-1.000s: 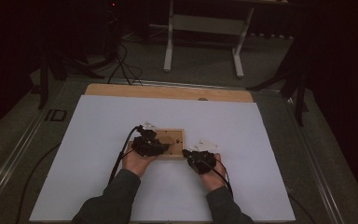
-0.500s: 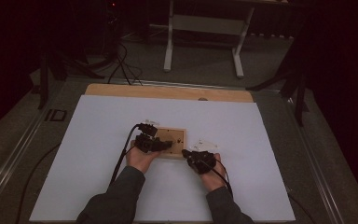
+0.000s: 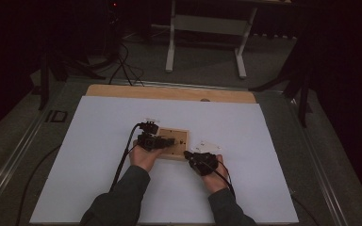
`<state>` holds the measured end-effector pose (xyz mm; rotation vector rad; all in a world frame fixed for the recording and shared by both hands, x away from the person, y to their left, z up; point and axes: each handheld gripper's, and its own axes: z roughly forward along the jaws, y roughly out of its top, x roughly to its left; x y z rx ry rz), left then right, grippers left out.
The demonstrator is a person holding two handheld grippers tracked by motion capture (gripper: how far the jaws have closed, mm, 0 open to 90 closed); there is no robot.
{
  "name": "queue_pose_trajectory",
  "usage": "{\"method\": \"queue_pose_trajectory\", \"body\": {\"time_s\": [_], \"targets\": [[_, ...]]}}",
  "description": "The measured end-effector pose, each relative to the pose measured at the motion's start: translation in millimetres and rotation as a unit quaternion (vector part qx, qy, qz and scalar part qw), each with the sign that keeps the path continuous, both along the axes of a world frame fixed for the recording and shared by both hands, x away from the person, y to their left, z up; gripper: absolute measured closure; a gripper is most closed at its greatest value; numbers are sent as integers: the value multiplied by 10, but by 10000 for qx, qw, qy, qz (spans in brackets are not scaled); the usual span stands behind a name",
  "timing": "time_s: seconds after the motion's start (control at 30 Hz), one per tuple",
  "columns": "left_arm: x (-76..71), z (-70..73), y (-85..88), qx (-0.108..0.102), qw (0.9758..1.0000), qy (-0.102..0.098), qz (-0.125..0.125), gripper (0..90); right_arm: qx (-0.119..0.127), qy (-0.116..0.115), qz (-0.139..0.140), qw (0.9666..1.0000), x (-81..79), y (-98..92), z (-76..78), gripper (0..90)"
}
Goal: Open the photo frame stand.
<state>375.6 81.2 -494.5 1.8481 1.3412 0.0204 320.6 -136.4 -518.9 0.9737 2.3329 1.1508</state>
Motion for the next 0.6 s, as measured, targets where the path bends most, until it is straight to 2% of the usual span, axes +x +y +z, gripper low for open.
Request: {"method": "queue_pose_trajectory", "body": {"time_s": [0.07, 0.37, 0.6], "targets": [[5, 2, -9, 79, 10000, 8, -2, 561, 3, 4, 1, 10000, 1, 0, 0, 893], [13, 14, -13, 105, 9999, 113, 13, 580, -3, -1, 8, 10000, 1, 0, 0, 893], [-16, 27, -26, 177, 9998, 67, 22, 581, 11, 43, 17, 10000, 7, -13, 8, 853]]}}
